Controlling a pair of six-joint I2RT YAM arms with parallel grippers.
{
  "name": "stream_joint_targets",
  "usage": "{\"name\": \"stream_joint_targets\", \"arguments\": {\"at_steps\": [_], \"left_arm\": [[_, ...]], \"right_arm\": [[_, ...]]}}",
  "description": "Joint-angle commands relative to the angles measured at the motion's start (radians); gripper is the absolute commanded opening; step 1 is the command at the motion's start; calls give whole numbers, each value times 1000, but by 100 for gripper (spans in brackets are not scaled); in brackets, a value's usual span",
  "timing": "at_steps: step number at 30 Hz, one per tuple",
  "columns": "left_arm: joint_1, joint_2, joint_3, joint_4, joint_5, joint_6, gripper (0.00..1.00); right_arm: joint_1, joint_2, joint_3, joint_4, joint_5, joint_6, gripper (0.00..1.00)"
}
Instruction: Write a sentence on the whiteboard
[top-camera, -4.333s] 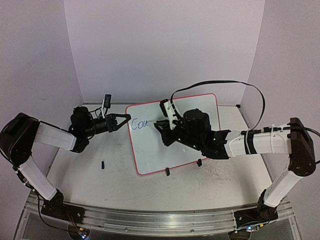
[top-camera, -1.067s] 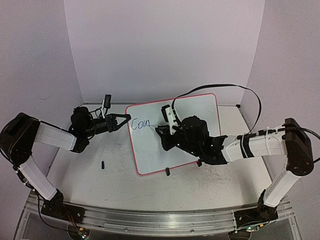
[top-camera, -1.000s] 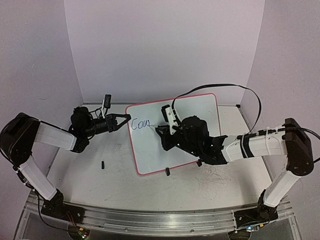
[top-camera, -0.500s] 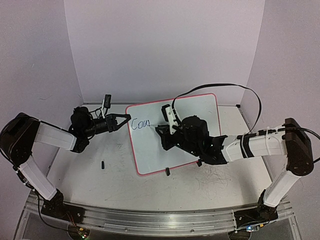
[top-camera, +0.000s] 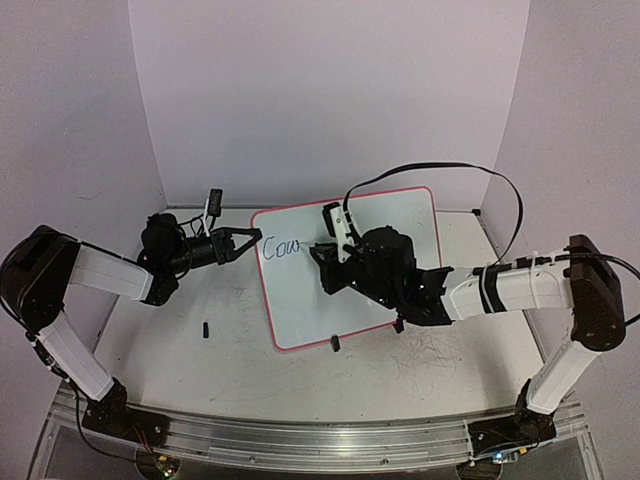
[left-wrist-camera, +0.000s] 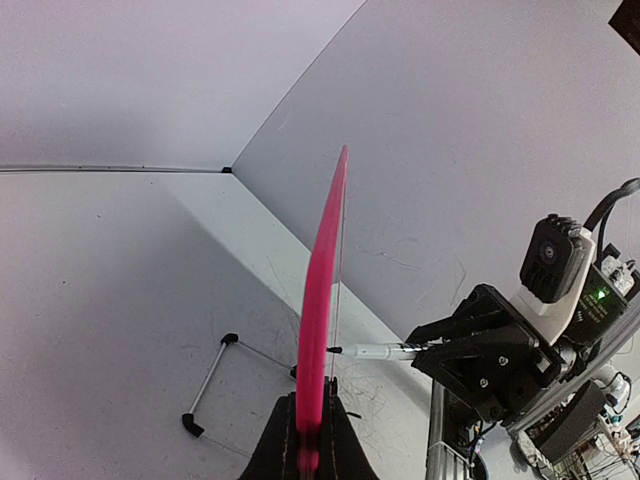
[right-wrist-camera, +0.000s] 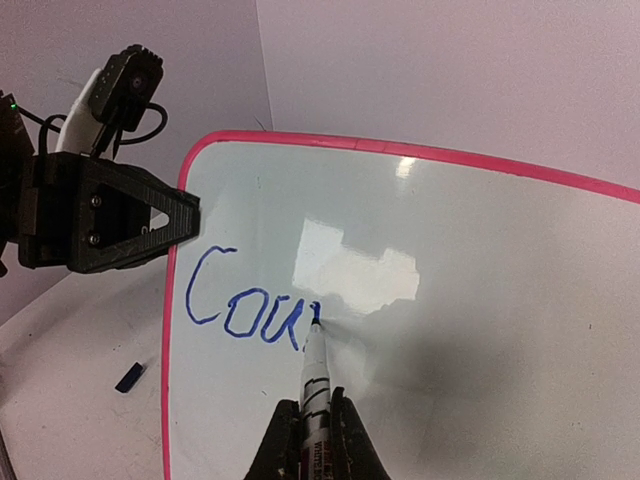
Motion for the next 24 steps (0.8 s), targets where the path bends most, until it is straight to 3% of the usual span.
{"name": "stream_joint_targets", "arguments": {"at_steps": [1, 12, 24], "left_arm": [[-9, -2, 0, 10, 26, -17, 0], [-9, -6, -5, 10, 26, -17, 0], [-9, -6, -5, 9, 26, -18, 0]], "right_arm": [[-3, 16, 44, 20, 39, -5, 0], [-4, -5, 28, 12, 93, 18, 0], [-25, -65, -69, 91, -28, 33, 0]]}}
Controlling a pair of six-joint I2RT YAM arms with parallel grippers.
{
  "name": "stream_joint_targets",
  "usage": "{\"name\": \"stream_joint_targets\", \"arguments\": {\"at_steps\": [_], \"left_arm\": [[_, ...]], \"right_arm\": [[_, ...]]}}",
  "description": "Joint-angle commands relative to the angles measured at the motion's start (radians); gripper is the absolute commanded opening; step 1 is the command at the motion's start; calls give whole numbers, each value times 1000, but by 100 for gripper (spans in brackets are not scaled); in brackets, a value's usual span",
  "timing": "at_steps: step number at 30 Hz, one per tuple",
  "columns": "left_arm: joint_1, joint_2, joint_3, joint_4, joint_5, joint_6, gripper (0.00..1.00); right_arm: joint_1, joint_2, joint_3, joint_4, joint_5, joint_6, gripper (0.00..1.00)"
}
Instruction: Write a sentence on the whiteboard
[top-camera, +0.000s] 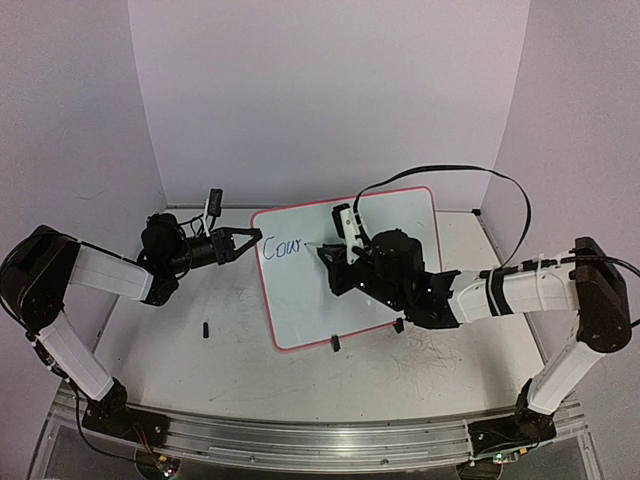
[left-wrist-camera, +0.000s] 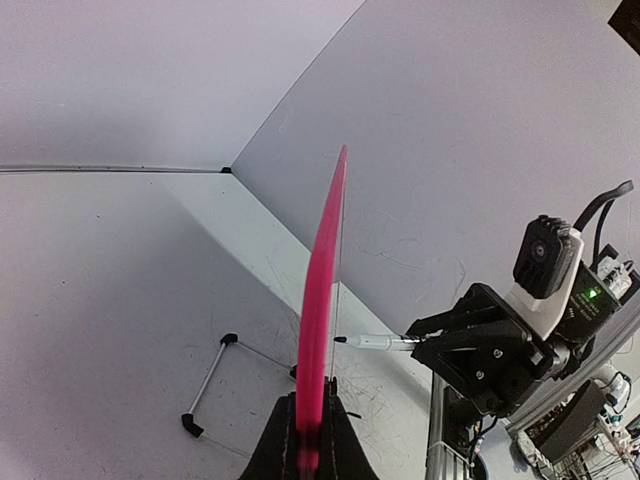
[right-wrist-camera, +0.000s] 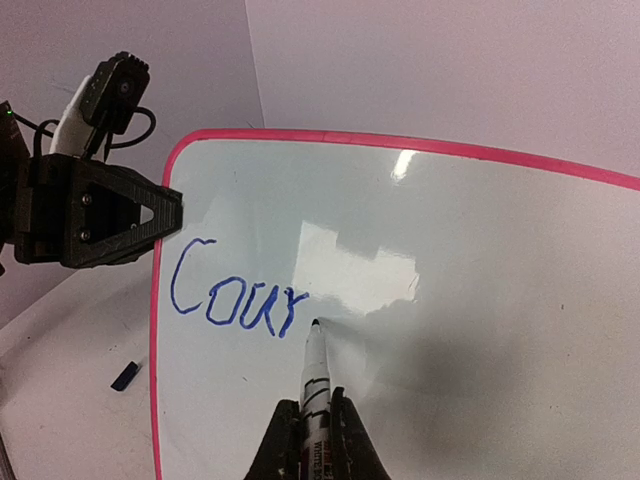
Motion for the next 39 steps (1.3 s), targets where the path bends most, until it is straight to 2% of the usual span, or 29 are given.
{"name": "stream_joint_targets", "arguments": {"at_steps": [1, 17, 39], "left_arm": [[-9, -7, -4, 9, 26, -20, 0], [-9, -2, 1, 8, 30, -20, 0], [-9, 3, 10, 8, 32, -23, 0]], "right_arm": [[-9, -27, -7, 52, -18, 18, 0], [-11, -7, 14, 60, 46, 15, 0], [-10, 14, 35, 34, -28, -3, 0]]}}
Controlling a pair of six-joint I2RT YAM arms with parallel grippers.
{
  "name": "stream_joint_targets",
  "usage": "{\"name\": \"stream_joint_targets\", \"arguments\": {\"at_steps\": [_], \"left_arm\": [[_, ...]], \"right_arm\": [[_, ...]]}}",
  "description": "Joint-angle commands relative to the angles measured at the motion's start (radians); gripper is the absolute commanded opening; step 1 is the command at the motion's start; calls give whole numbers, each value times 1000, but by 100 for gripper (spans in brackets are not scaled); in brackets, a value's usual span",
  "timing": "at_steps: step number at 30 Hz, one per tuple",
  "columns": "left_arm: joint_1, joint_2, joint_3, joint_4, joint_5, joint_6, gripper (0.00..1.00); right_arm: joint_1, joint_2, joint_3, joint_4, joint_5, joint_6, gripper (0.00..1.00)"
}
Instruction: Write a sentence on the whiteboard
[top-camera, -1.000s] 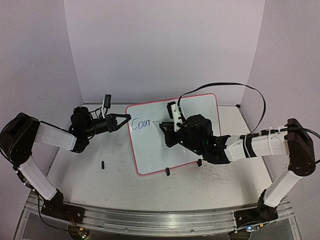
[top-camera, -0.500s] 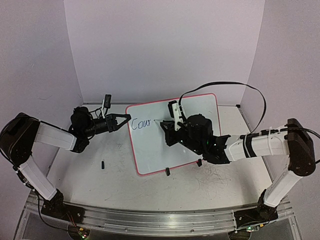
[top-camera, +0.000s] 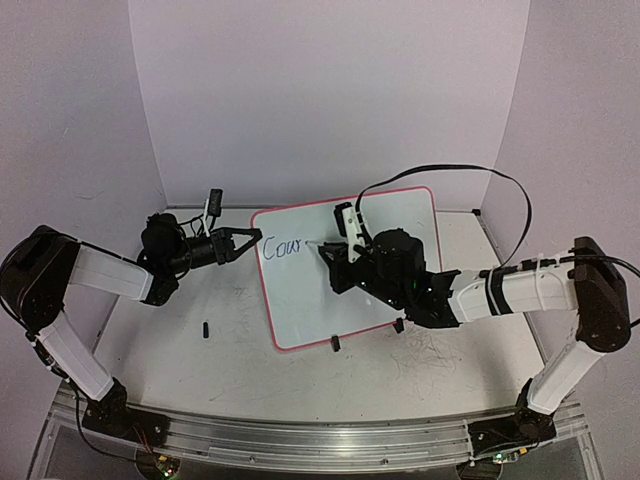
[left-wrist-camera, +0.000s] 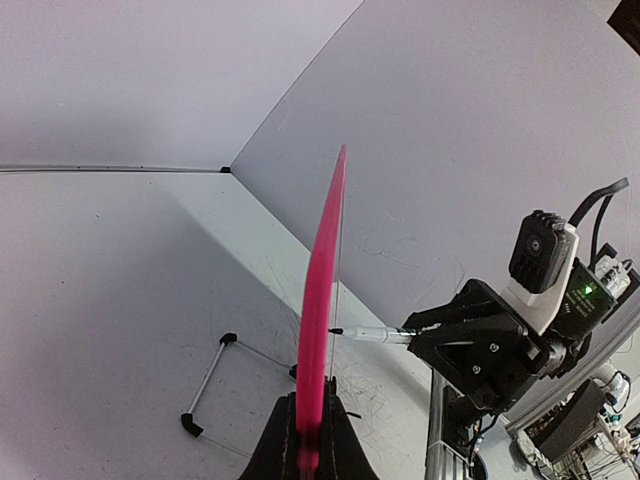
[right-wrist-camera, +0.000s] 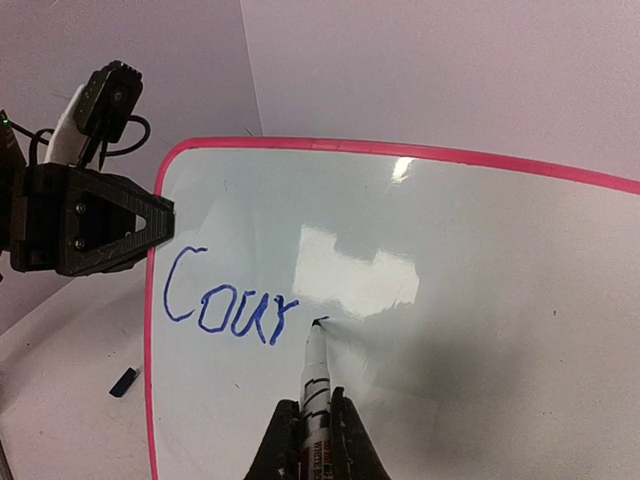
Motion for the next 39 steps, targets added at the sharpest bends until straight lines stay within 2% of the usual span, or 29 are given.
{"name": "stream_joint_targets", "arguments": {"at_steps": [1, 16, 39], "left_arm": [[-9, 3, 9, 8, 30, -23, 0], [-10, 0, 8, 9, 30, -26, 0], [-10, -4, 3, 9, 31, -27, 0]], "right_arm": [[-4, 10, 38, 10, -29, 0, 0], [-3, -3, 1, -27, -42, 11, 0], [-22, -41, -22, -35, 29, 19, 0]]}}
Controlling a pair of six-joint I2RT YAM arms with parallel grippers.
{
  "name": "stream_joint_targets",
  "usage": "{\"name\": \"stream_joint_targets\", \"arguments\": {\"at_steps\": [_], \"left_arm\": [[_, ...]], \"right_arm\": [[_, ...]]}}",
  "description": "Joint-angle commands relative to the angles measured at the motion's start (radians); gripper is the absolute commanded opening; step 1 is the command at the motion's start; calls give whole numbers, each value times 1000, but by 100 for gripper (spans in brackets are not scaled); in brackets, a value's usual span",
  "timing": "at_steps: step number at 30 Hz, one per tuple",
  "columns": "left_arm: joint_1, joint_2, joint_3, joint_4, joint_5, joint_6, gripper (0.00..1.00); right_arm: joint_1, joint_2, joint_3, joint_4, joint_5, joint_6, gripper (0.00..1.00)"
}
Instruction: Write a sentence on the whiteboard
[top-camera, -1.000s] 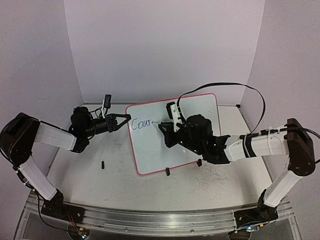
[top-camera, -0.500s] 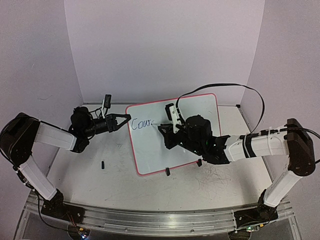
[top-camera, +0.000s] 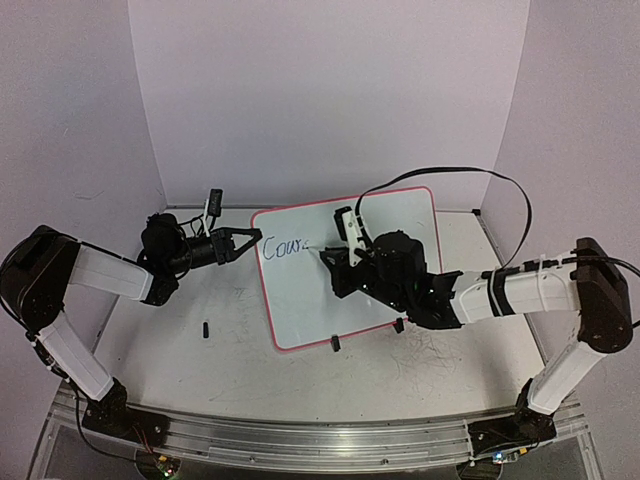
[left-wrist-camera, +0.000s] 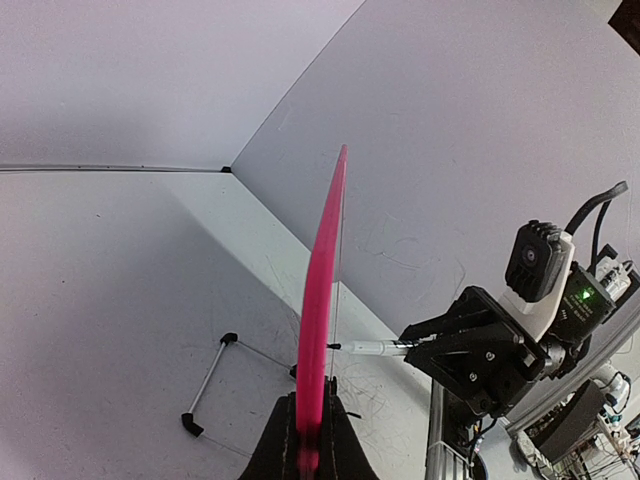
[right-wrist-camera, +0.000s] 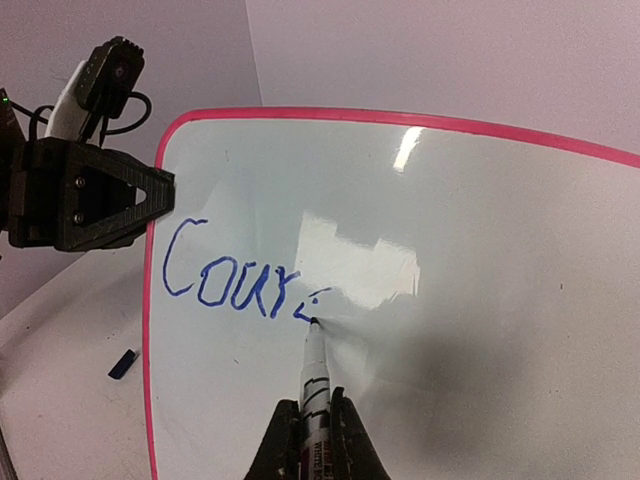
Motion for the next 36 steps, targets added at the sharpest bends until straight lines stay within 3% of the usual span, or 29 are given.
{"name": "stream_joint_targets", "arguments": {"at_steps": [1, 22, 36], "left_arm": [[-10, -3, 3, 9, 32, -26, 0], [-11, -2, 4, 9, 32, -25, 0], [-11, 0, 6, 9, 32, -26, 0]], "right_arm": [[-22, -28, -4, 8, 37, 15, 0], [-42, 15, 63, 33, 15, 15, 0], [-41, -12, -13, 11, -16, 40, 0]]}}
